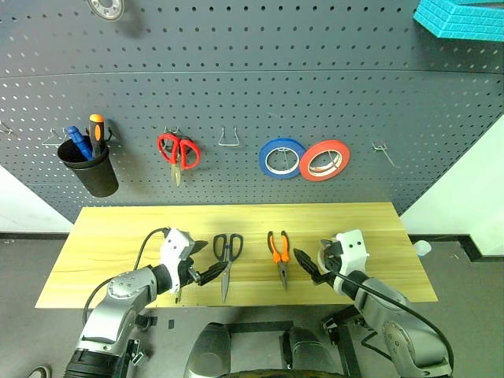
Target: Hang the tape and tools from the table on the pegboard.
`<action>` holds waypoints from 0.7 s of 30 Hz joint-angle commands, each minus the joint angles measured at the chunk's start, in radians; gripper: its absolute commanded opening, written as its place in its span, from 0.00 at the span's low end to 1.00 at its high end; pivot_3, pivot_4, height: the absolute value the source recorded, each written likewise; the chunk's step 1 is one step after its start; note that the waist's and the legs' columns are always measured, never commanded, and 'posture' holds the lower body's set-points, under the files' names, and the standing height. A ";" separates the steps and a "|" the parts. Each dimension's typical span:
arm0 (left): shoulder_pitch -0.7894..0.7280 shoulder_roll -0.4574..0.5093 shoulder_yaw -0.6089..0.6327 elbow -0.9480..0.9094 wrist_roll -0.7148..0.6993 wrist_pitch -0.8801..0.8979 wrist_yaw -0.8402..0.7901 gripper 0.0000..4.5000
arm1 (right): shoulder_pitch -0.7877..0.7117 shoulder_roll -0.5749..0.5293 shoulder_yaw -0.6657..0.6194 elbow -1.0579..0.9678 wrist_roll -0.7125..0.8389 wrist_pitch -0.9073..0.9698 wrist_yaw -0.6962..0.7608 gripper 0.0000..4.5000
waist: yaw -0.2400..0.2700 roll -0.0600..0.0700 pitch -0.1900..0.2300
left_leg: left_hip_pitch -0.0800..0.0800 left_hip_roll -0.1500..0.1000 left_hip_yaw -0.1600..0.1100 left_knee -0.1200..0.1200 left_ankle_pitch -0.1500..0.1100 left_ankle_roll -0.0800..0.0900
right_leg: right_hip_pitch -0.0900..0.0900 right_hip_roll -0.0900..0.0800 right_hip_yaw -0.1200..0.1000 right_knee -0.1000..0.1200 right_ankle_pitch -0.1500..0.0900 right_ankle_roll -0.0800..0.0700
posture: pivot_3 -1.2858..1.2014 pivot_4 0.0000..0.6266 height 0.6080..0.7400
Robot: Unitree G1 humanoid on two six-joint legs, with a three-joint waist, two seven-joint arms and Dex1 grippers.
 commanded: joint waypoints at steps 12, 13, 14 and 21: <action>0.003 0.038 -0.014 -0.041 0.005 -0.013 -0.039 0.99 | -0.056 0.006 -0.012 -0.005 -0.041 0.048 -0.048 1.00 | -0.001 0.001 0.001 | 0.000 0.000 0.000 0.000 0.000 0.000 | 0.000 0.000 0.000 0.000 -0.001 0.001 | 0.65 0.15 0.52; -0.003 0.040 -0.017 -0.041 0.004 -0.009 -0.041 0.99 | -0.059 0.002 -0.014 -0.002 -0.047 0.054 -0.051 1.00 | -0.001 0.001 0.001 | 0.000 0.000 0.000 0.000 0.000 0.000 | 0.000 0.000 0.000 0.000 -0.001 0.001 | 0.65 0.15 0.52; -0.008 0.042 -0.023 -0.041 0.006 -0.006 -0.045 0.99 | -0.064 0.000 -0.015 0.005 -0.056 0.059 -0.058 1.00 | -0.001 0.001 0.001 | 0.000 0.000 0.000 0.000 0.000 0.000 | 0.000 0.000 0.000 0.000 -0.001 0.001 | 0.65 0.16 0.52; -0.054 0.097 -0.101 -0.021 0.073 -0.034 -0.104 0.99 | -0.109 0.016 0.004 0.047 -0.132 0.121 -0.144 1.00 | -0.004 0.006 0.010 | 0.001 0.000 0.000 0.000 0.000 0.000 | 0.000 0.000 0.000 0.000 -0.001 0.002 | 0.65 0.19 0.52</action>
